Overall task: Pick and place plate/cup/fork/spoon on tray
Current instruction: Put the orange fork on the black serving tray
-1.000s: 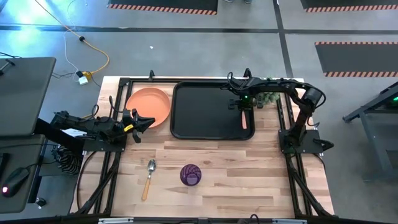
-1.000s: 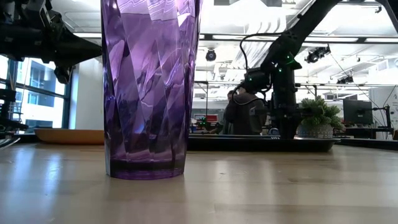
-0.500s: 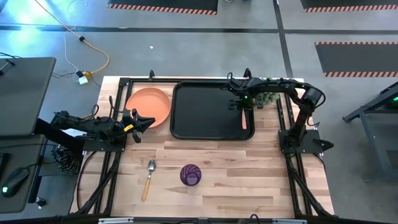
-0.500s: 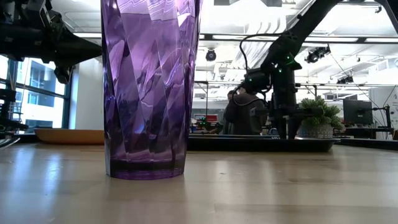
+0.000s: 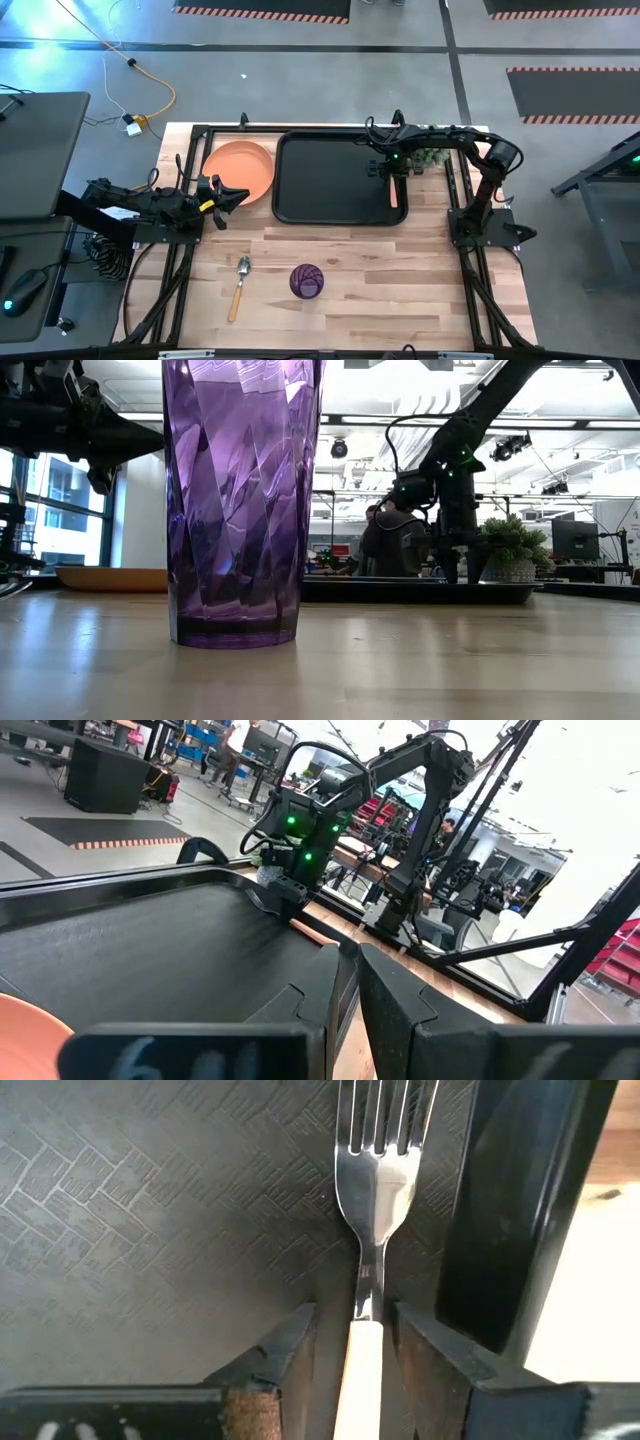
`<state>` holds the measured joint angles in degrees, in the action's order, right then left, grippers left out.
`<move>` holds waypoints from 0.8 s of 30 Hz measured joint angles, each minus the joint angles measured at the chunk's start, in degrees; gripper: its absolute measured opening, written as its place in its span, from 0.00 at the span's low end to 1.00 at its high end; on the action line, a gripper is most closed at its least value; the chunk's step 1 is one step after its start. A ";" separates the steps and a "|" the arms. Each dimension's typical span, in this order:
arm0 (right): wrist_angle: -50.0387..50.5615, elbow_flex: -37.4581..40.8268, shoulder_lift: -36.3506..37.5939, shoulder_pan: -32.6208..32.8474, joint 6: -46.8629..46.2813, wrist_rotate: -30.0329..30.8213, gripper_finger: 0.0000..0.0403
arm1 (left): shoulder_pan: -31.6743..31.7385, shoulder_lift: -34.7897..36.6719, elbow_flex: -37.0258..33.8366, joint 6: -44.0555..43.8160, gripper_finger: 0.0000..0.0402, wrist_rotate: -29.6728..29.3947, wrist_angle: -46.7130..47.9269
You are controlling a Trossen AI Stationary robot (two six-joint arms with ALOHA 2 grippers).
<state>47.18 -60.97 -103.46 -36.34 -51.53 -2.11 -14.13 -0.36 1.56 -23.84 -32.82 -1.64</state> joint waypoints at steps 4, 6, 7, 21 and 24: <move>0.17 0.00 0.00 0.00 -0.04 -0.31 0.32 | 0.00 0.00 0.00 0.00 0.08 0.00 -0.01; 0.21 0.00 0.00 0.00 -0.04 -0.55 0.32 | 0.01 -0.02 0.00 0.00 0.08 0.00 -0.01; 0.22 0.00 0.00 0.00 -0.05 -0.55 0.32 | 0.01 -0.01 0.00 -0.01 0.08 0.00 -0.01; 1.55 0.00 4.75 0.04 0.09 0.46 0.32 | 0.02 0.00 0.00 -0.02 0.08 -0.02 0.01; 2.00 0.00 5.69 0.04 0.16 0.34 0.32 | 0.02 -0.02 0.00 -0.02 0.08 -0.02 0.00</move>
<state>49.18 -60.97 -97.77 -36.29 -51.37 -1.77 -14.11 -0.38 1.56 -23.86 -32.84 -1.64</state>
